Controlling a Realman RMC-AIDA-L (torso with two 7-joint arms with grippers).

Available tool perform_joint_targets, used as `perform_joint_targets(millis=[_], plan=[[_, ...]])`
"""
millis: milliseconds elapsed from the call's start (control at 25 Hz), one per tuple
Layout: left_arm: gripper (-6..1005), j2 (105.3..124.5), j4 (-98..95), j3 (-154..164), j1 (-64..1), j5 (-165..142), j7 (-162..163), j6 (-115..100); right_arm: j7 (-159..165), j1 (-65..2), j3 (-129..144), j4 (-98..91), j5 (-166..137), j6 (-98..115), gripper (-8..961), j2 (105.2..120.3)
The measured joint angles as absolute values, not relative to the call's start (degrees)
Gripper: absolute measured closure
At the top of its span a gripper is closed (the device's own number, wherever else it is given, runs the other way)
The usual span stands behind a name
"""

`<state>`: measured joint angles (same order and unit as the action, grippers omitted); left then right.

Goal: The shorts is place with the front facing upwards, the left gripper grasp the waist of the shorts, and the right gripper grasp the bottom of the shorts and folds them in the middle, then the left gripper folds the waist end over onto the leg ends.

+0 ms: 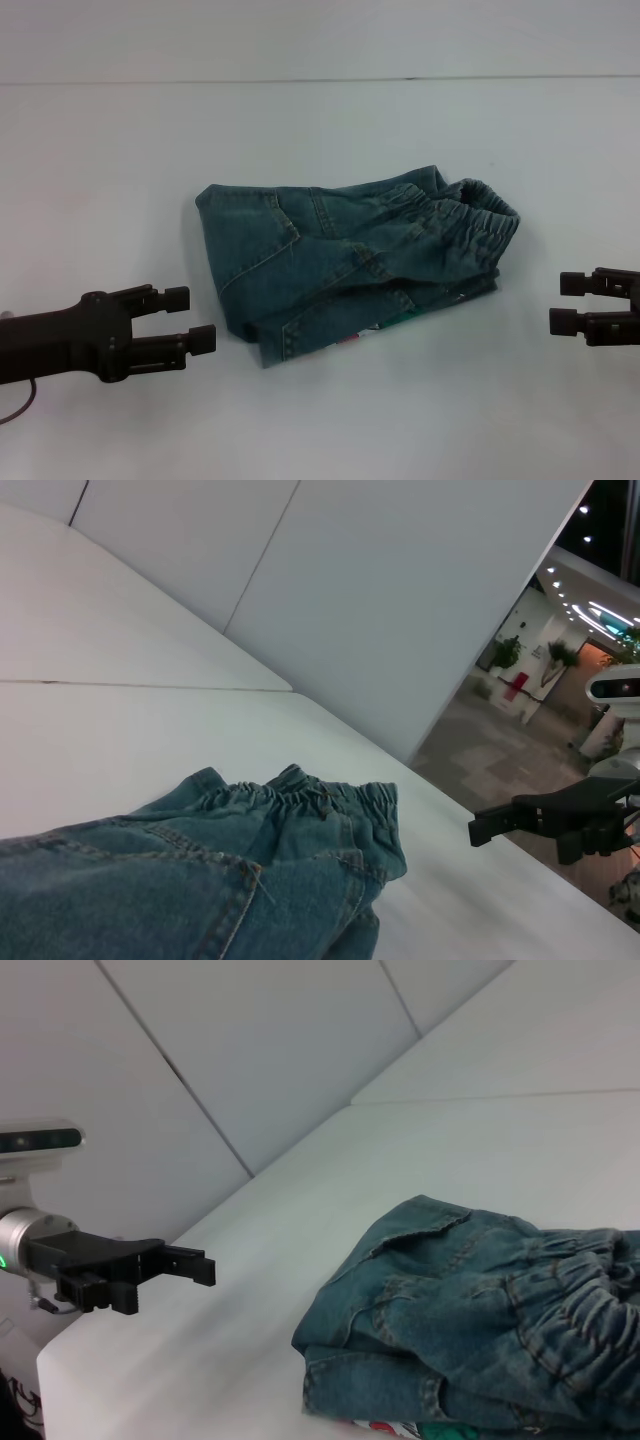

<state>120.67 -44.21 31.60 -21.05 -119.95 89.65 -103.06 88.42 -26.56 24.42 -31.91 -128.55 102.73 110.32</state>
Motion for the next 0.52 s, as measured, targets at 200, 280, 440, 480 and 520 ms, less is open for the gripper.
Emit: perform_joint_targets(millis=[200,280,440,480,520], plan=[[141,120.59,-44.2,31.6,-21.1,-120.0,89.7,-103.7,88.4,-26.7,24.4,-31.9,-128.6,102.3,3,110.38],[141,120.58,-44.2,31.6,-21.1,-120.0,89.7,-103.8,88.4,-26.8,24.5,-31.9,-128.7,102.2,3,110.42],[141,120.58,-44.2,31.5,-21.0,-120.0,89.8,-104.1,88.4,-26.9,24.6,-31.9,-128.8,102.0,3,110.47],[141,120.58,-44.2,31.5,-21.0,-120.0,89.8,-104.2,88.5,-26.9,24.7,-31.9,-128.8,101.9,3,110.47],[141,120.58,-44.2,31.5,-21.0,-120.0,89.8,-104.4,88.5,-27.0,24.8,-31.9,-128.8,101.9,3,110.47]])
